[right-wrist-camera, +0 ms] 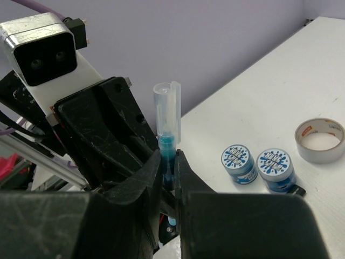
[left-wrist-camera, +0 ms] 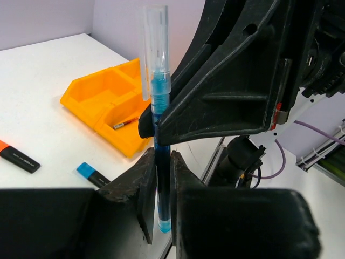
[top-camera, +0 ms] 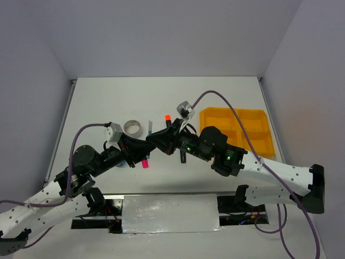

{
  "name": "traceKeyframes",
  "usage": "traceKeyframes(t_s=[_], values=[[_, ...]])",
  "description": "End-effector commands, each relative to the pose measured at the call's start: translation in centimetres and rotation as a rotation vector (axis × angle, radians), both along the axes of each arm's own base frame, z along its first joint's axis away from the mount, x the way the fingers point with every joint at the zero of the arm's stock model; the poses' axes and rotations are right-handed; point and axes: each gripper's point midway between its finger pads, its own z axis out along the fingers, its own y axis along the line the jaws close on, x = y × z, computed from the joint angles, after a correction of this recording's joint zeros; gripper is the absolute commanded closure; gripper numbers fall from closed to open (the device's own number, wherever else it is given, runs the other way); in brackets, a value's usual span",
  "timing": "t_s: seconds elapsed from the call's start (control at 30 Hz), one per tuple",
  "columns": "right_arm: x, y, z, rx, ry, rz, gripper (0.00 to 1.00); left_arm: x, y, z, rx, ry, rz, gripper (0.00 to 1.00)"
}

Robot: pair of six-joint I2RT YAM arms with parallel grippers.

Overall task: Sort the stationery into containers
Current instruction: Close the pen cap on the pen.

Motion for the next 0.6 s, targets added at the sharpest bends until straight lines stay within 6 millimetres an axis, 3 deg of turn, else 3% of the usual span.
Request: traceKeyframes(t_s=[0.0,0.23,0.27,0.3,0.33,0.57], values=[[-0.3,-0.3,2.2,0.064,-0.037,0.004,0.97,-1.2,-0.3,2.5,-0.051,-0.071,-0.062,0.92],[-1.1,-0.2,2.6,0.072,-0.064,0.047,0.93,-1.1,0.1,2.8,-0.059,-0.079,-0.043,1.00],[-1.2,-0.2,2.6,0.067,-0.081,0.056,0.88,-1.1,0.2,2.9,-0.065,-0.084,-0.036,1.00],[-1.7,-0.1,2.7,0.066,-0.095,0.081,0.72,-1.1,0.3,3.2,-0.072,-0.089,-0.033,1.00],[-1.9,-0.1,2.4,0.059,-0.106,0.094,0.65,-1.0,0.5,3.4,-0.079,-0.095,-0.027,1.00],[-2.8,-2.0,2.6,0.031,-0.200,0.103,0.29,-1.9,0.7,4.1,-0.096,-0.130,-0.057,1.00]])
